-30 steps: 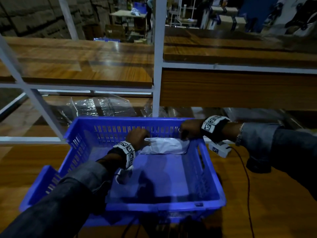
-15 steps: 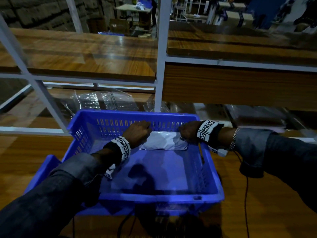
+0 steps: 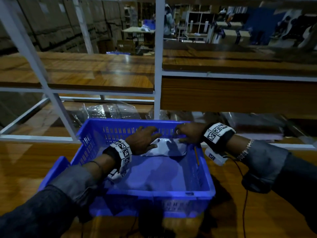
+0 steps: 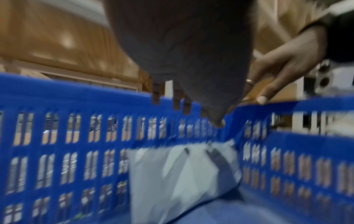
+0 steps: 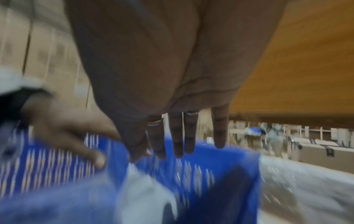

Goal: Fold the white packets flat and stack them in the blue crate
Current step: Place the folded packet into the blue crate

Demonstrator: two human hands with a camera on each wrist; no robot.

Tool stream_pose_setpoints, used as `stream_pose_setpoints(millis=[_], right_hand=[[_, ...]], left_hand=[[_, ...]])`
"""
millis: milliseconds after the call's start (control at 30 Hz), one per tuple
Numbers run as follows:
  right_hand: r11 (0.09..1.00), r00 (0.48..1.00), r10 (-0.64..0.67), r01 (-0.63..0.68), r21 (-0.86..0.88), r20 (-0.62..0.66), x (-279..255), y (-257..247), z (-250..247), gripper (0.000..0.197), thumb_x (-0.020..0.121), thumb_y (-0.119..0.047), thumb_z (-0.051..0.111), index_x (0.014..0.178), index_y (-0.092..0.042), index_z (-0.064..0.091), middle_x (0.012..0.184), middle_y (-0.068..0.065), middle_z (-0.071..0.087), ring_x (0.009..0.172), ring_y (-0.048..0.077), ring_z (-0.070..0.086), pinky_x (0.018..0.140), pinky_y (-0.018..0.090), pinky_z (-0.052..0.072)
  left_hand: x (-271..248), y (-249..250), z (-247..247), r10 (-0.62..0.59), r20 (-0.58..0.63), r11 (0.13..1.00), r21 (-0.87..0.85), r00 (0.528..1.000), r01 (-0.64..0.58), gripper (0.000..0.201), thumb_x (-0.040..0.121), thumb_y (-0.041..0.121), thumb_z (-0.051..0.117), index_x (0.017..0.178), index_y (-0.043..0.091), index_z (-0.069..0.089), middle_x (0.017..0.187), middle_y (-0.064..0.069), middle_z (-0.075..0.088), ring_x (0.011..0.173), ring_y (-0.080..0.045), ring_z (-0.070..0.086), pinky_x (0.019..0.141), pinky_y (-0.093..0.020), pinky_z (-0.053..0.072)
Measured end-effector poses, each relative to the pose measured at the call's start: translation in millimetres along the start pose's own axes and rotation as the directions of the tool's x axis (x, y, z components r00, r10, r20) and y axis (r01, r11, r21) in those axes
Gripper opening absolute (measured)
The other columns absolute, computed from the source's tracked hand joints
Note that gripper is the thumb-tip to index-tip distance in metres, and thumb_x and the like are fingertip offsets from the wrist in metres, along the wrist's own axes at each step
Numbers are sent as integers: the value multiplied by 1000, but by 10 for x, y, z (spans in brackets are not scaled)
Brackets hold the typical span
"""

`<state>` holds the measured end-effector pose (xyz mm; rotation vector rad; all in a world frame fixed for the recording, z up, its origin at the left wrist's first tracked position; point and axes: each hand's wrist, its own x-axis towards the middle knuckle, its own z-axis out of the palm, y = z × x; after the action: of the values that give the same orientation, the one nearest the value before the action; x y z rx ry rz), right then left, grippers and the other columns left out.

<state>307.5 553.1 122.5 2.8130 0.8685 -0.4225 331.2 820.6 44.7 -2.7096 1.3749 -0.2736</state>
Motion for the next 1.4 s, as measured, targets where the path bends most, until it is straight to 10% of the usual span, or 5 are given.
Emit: stream_pose_setpoints(millis=[200, 600, 767, 1033, 1400], right_hand=[[992, 971, 27, 3, 124, -238, -708, -151, -142, 66, 99, -52, 53, 156, -26, 33, 164, 5, 24, 143, 28, 36, 113, 43, 38], [879, 830, 180, 107, 466, -529, -1820, -76, 473, 75, 88, -76, 43, 150, -33, 43, 150, -4, 41, 136, 18, 41, 107, 43, 43], [800, 792, 328, 57, 597, -515, -2410, -452, 859, 64, 93, -48, 66, 150, -32, 44, 154, -6, 38, 142, 13, 35, 113, 37, 36], [632, 734, 556, -69, 772, -389, -3385, -1031, 1663, 63, 90, -56, 65, 147, -38, 44, 151, -13, 42, 138, 10, 41, 110, 42, 42], [145, 551, 830, -72, 987, -82, -4328, -1338, 2273, 40, 89, -44, 74, 127, -34, 65, 125, -16, 63, 112, 1, 60, 98, 44, 53]], left_hand=[[-130, 465, -534, -108, -55, 993, 39, 993, 110, 70, 103, 63, 26, 157, 19, 27, 161, -16, 27, 148, -34, 27, 117, -60, 27], [-24, 1226, -1538, -112, -78, 993, -55, 991, 108, 66, 102, 63, 38, 153, 22, 32, 139, -11, 50, 112, -31, 57, 86, -43, 51], [-179, 1964, -1483, -62, -116, 979, -201, 991, 38, 65, 100, 66, 38, 151, 24, 36, 139, -3, 50, 117, -23, 54, 88, -39, 49], [-394, 3096, -1117, -54, -248, 808, -580, 967, -103, 58, 97, 53, 54, 142, 16, 50, 135, -3, 58, 122, -15, 55, 100, -27, 43], [-424, 4196, -649, -80, 9, 506, -861, 997, 49, 64, 87, 71, 59, 140, 36, 50, 129, 13, 59, 112, -2, 58, 92, -39, 55]])
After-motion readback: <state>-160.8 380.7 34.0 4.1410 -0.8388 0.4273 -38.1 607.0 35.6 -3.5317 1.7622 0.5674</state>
